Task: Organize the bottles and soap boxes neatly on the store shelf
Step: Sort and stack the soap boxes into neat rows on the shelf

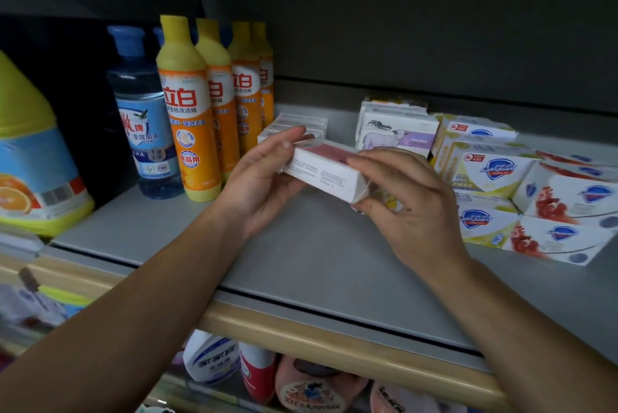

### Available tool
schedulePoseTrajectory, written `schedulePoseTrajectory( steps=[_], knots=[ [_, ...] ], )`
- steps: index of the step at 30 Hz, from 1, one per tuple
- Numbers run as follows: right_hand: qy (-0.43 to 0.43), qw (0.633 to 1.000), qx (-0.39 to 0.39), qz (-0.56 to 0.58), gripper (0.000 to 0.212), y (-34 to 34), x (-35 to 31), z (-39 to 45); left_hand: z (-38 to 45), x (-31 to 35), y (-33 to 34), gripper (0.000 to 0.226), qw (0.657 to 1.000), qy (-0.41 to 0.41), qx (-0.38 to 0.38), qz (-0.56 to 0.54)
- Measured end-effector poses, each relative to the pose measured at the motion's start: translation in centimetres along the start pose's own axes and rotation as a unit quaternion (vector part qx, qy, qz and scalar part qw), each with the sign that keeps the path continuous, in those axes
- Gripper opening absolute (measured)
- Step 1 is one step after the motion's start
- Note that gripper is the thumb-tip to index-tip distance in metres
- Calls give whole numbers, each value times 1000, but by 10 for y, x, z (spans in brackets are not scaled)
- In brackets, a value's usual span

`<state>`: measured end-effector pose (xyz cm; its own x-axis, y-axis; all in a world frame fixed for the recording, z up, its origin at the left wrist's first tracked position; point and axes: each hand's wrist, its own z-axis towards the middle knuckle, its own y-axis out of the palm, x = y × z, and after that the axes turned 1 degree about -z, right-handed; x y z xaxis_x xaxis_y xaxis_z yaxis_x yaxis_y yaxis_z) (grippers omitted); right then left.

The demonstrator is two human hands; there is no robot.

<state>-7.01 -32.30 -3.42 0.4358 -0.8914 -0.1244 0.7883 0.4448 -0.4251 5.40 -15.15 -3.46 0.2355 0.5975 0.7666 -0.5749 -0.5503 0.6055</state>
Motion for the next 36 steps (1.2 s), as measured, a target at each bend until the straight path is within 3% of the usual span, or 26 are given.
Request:
schedulePoseTrajectory(
  steps=[5, 8, 11, 15, 19, 23, 28, 31, 33, 36],
  knots=[
    [5, 1000, -1, 2, 45, 1, 1, -2, 3, -1, -3, 24, 1000, -11, -4, 5],
    [117, 992, -9, 49, 54, 1, 2, -3, 3, -2, -4, 25, 998, -2, 1, 61],
    [250, 956, -7, 153, 44, 1, 4, -4, 2, -4, -3, 36, 982, 22, -21, 185],
    [317, 934, -47, 154, 31, 3, 9, -7, 0, -4, -5, 41, 945, 56, -43, 319],
    [328, 926, -104, 155, 45, 8, 10, -10, -1, 0, -9, 34, 923, 75, -47, 374],
    [321, 926, -133, 146, 42, 11, 11, -14, 0, 2, -10, 38, 901, 54, -30, 430],
    [321, 919, -197, 121, 44, 11, 14, -17, 4, 3, -15, 15, 857, 16, -48, 513],
    [323, 916, -204, 120, 45, 10, 13, -16, 3, 2, -12, 16, 841, 23, -32, 540],
    [323, 923, -178, 114, 41, 9, 12, -14, 0, 1, -5, 28, 799, 85, -1, 595],
    [327, 932, -102, 117, 30, 6, 12, -9, -3, -2, 11, 53, 672, 206, -64, 709]
  ],
)
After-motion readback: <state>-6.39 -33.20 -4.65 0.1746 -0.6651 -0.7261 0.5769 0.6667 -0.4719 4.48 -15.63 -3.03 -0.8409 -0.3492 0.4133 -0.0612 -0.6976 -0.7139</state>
